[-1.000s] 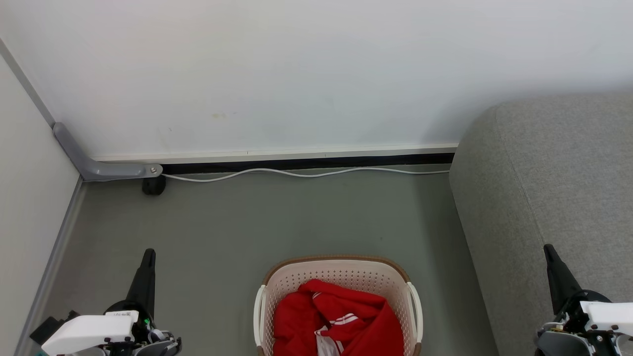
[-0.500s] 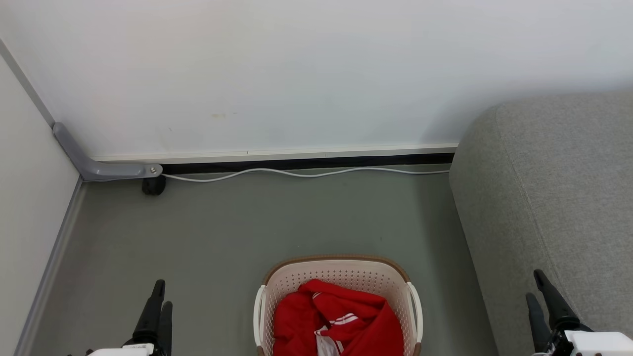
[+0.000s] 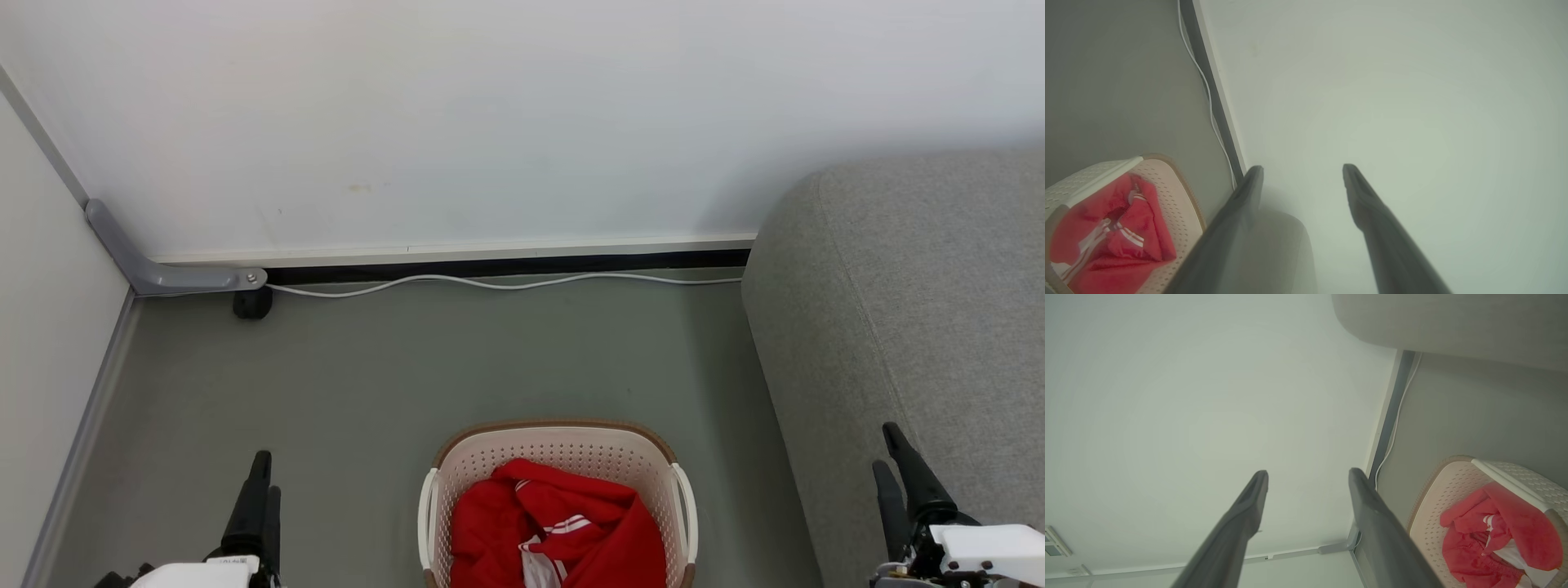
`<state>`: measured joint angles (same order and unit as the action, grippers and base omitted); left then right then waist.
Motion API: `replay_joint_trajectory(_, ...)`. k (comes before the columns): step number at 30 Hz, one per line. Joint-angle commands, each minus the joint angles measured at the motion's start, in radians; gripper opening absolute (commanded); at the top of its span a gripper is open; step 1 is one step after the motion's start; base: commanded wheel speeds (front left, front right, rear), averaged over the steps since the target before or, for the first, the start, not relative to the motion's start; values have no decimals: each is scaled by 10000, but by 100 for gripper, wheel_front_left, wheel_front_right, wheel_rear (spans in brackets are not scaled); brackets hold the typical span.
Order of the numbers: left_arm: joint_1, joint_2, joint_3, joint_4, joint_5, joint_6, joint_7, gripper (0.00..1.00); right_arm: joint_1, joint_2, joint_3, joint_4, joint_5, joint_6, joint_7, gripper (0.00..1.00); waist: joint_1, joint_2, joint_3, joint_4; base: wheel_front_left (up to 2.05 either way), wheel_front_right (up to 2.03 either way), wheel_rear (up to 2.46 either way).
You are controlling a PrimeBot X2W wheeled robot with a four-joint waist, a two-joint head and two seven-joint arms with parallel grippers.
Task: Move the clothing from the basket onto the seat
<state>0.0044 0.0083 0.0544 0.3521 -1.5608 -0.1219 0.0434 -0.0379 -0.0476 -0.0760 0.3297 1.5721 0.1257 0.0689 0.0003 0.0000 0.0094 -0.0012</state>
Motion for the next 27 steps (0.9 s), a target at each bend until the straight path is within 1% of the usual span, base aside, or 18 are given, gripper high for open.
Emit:
replay_joint_trajectory(1,-622,107,41,-279,124,-18,-57,100,-518,-256,104,-330,-117,12,-117,100,-2,0,3,0,0,0,0)
replay_joint_trajectory(7,-795,125,13,-230,739,-22,-233,100,-746,-552,483,-296,-313,15,-410,100,-2,0,19,0,0,0,0)
replay_joint_trajectory(14,-1019,147,32,-188,1805,-27,-438,100,-1115,-925,995,-134,-821,17,-690,100,-2,0,49,-8,0,0,0)
replay_joint_trajectory(20,-1151,165,31,-139,2931,-23,-614,100,-1357,-1086,1155,20,-1686,19,-868,100,-2,0,61,-24,0,0,0)
replay_joint_trajectory(27,-1257,186,-111,-180,4414,167,-819,100,-1573,-1230,1247,137,-2902,22,-1073,100,-2,0,83,-50,0,0,0)
